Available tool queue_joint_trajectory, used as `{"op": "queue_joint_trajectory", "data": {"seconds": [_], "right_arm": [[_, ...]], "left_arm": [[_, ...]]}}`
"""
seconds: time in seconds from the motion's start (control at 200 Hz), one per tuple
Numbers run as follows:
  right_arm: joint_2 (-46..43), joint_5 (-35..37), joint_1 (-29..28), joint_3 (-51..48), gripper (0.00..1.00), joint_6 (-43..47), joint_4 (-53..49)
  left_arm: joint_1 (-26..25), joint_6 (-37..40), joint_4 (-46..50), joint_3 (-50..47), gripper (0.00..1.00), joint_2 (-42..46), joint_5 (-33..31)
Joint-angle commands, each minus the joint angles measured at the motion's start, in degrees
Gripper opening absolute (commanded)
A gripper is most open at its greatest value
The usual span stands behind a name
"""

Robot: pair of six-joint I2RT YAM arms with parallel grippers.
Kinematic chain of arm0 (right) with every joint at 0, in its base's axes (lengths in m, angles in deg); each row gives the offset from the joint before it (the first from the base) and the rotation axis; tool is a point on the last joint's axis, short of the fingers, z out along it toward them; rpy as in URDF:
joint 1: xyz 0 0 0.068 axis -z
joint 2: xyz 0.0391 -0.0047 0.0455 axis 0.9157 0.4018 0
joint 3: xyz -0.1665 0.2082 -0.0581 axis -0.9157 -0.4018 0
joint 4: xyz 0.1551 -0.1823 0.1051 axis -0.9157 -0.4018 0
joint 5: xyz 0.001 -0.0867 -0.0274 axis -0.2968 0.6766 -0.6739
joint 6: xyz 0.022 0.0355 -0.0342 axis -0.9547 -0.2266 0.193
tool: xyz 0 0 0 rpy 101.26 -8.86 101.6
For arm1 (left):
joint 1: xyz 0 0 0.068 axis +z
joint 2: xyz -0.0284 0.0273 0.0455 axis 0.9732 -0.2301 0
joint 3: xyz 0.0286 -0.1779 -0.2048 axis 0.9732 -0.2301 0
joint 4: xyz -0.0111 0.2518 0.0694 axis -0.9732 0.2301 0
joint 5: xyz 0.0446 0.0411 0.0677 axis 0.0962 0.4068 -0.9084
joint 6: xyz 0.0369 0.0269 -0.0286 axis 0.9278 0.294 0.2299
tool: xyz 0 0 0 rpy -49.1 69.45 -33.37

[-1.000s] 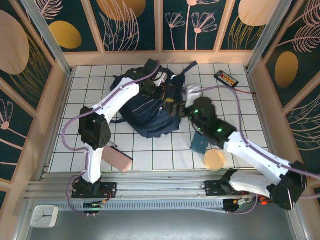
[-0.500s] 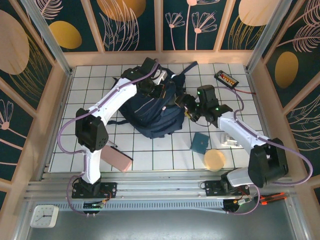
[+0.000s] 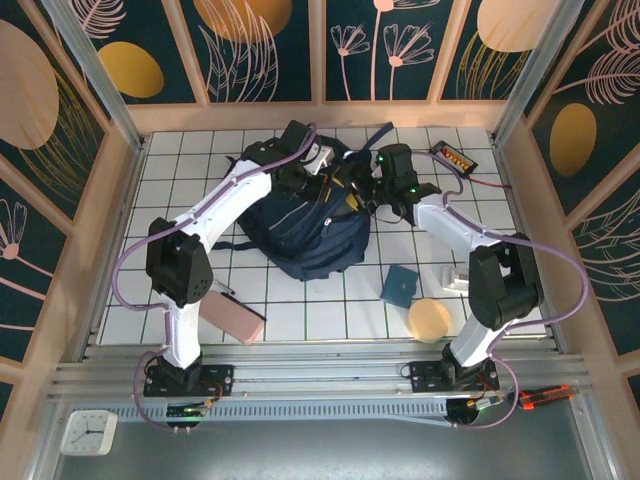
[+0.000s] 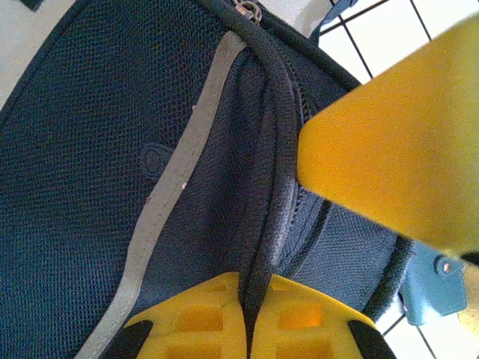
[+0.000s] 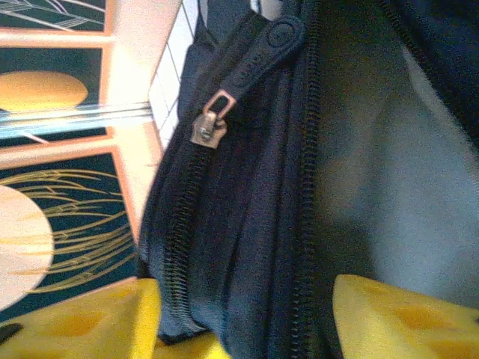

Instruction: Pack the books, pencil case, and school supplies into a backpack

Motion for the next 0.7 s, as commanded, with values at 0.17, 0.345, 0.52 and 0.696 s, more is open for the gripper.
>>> {"op": "queue_joint_trajectory", "data": {"seconds": [0.17, 0.345, 0.52, 0.696], "right_arm": [[1.44, 0.31, -0.69, 1.39, 0.28, -2.08, 3.14], [1.44, 1.2, -1.99, 0.4, 0.16, -2.55, 2.8], [2.45, 2.17, -3.11, 3.17, 0.16, -1.82, 1.04], [3.19, 2.49, -3.58, 4.58, 0.14, -0.92, -0.62]], "left_arm": [[-0.38, 2.19, -5.35, -9.47, 0.99, 10.05, 0.04], [-0.23, -5.33, -12.17, -22.7, 0.99, 22.02, -5.25], [-0.07, -14.39, -12.81, -31.0, 0.99, 26.71, 7.06], [-0.12, -25.14, -24.5, -41.02, 0.87, 30.3, 17.36]]}}
